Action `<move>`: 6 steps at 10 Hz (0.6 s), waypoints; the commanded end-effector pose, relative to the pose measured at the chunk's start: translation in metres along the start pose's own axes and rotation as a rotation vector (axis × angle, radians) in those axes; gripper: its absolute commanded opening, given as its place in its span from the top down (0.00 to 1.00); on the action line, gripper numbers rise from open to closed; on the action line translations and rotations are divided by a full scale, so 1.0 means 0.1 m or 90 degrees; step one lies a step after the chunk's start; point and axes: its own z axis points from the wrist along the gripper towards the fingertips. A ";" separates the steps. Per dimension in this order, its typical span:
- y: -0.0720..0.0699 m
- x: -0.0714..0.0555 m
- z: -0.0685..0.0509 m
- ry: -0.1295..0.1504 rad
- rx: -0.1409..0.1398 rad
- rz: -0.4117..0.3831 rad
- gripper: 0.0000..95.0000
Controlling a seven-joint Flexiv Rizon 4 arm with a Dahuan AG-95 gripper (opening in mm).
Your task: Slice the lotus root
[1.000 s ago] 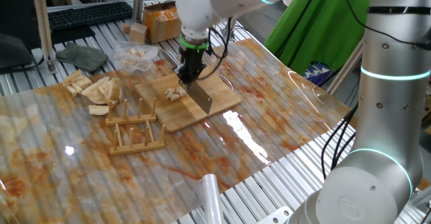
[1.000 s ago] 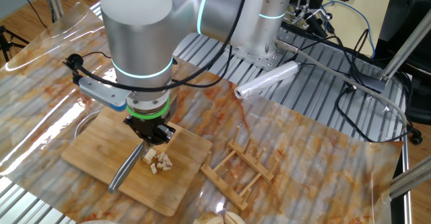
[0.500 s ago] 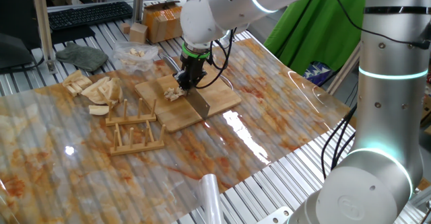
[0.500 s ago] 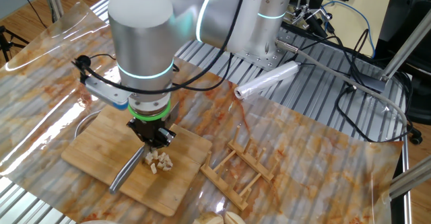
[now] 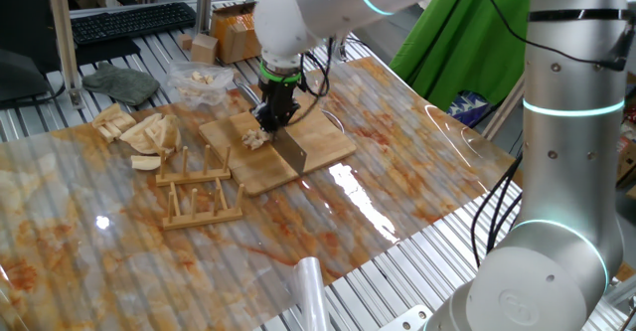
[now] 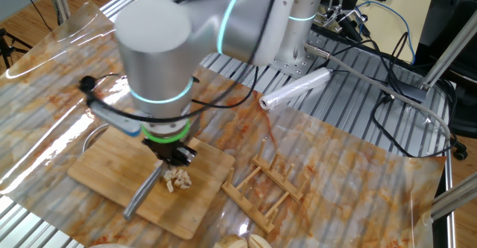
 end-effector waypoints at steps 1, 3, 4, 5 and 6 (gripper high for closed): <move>-0.02 0.07 -0.10 -0.002 0.002 -0.003 1.00; -0.05 0.09 -0.15 -0.002 0.001 -0.002 1.00; -0.09 0.11 -0.21 -0.003 0.002 -0.004 1.00; -0.12 0.12 -0.24 -0.003 0.002 -0.005 1.00; -0.13 0.13 -0.26 -0.005 0.001 -0.003 1.00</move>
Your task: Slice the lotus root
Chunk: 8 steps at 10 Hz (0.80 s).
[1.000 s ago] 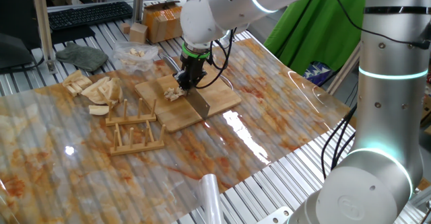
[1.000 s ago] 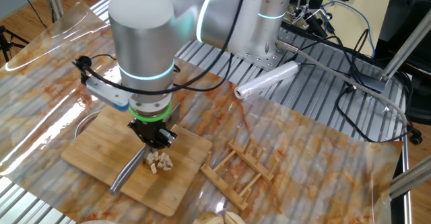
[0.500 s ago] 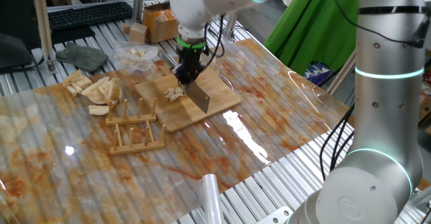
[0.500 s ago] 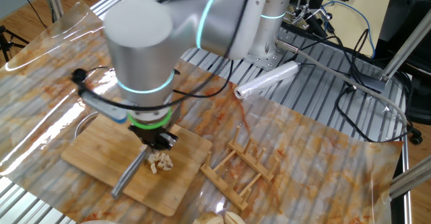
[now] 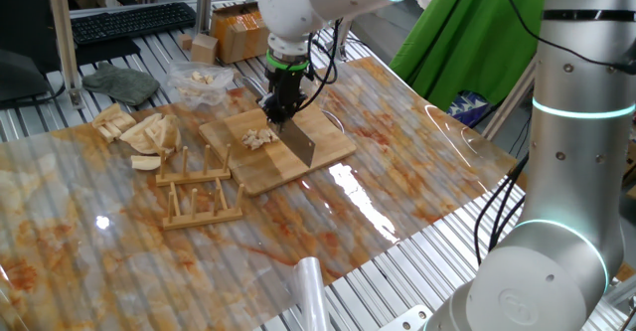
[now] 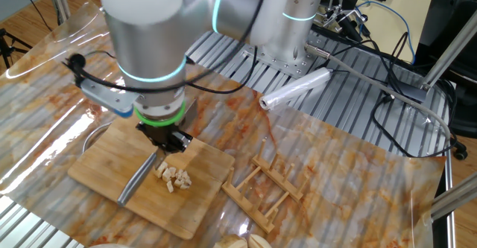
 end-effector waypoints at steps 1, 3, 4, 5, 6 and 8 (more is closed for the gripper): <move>-0.05 0.02 0.00 -0.009 -0.003 0.001 1.00; -0.10 0.02 0.04 -0.012 -0.010 -0.002 1.00; -0.11 0.02 0.05 -0.011 -0.015 0.002 1.00; -0.10 0.02 0.06 -0.012 -0.015 0.003 1.00; -0.10 0.02 0.06 -0.015 -0.015 0.002 1.00; -0.09 0.01 0.07 -0.017 -0.014 0.001 1.00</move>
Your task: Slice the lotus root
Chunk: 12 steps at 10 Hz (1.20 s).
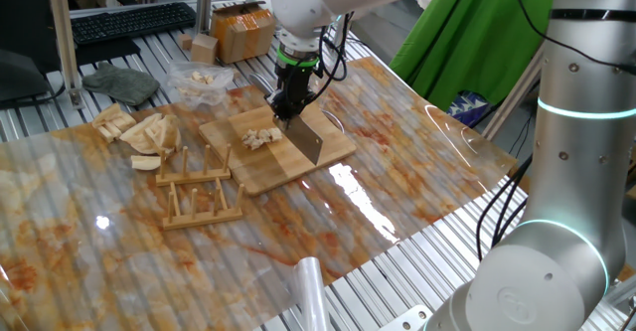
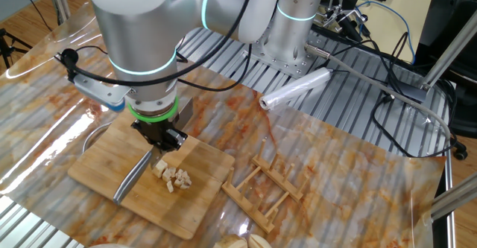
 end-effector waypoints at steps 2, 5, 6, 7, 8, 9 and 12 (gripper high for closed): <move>0.00 0.01 -0.01 -0.003 0.003 0.001 1.00; 0.01 -0.01 0.00 -0.010 0.003 -0.003 1.00; 0.02 -0.03 0.00 -0.012 0.005 -0.004 1.00; 0.03 -0.05 -0.01 -0.012 0.006 -0.005 1.00; 0.04 -0.07 -0.02 -0.012 0.006 -0.006 1.00; 0.04 -0.10 -0.02 -0.013 0.007 -0.006 1.00; 0.04 -0.11 -0.02 -0.013 0.007 -0.004 1.00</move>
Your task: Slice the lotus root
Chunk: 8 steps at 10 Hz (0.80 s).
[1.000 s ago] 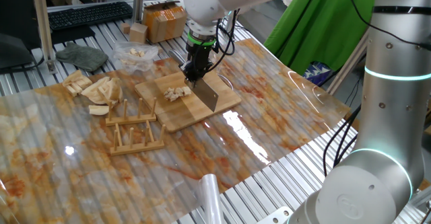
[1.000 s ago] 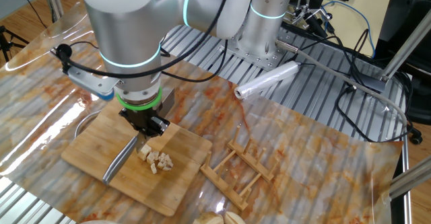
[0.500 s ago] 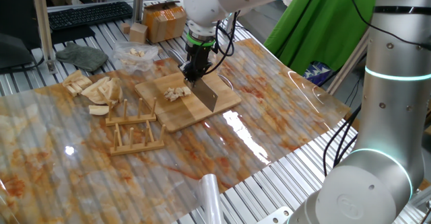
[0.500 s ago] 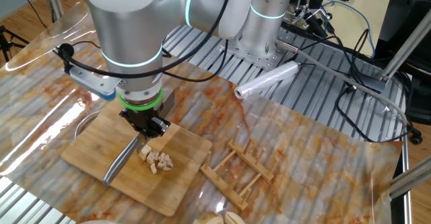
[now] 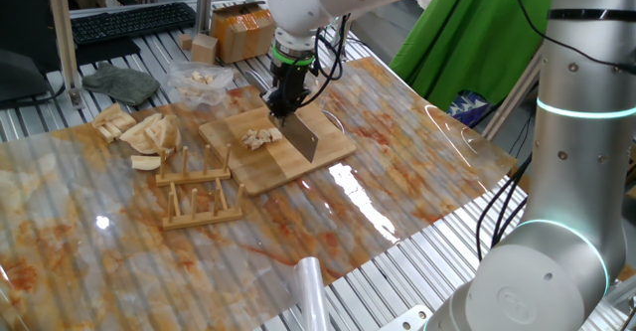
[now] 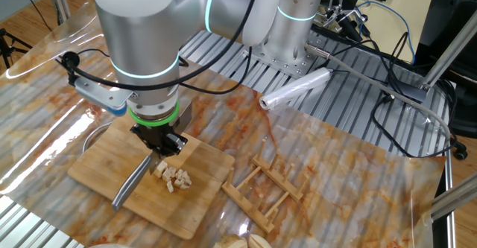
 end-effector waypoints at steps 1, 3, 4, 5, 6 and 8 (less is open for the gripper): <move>0.00 0.01 -0.01 -0.002 0.001 0.001 1.00; 0.00 -0.01 0.05 -0.003 0.000 -0.003 1.00; 0.01 -0.04 0.12 -0.002 0.000 -0.006 1.00; 0.02 -0.08 0.21 -0.003 0.000 -0.007 1.00; 0.05 -0.14 0.40 -0.010 0.000 -0.005 1.00; 0.07 -0.14 0.43 -0.002 -0.006 0.005 1.00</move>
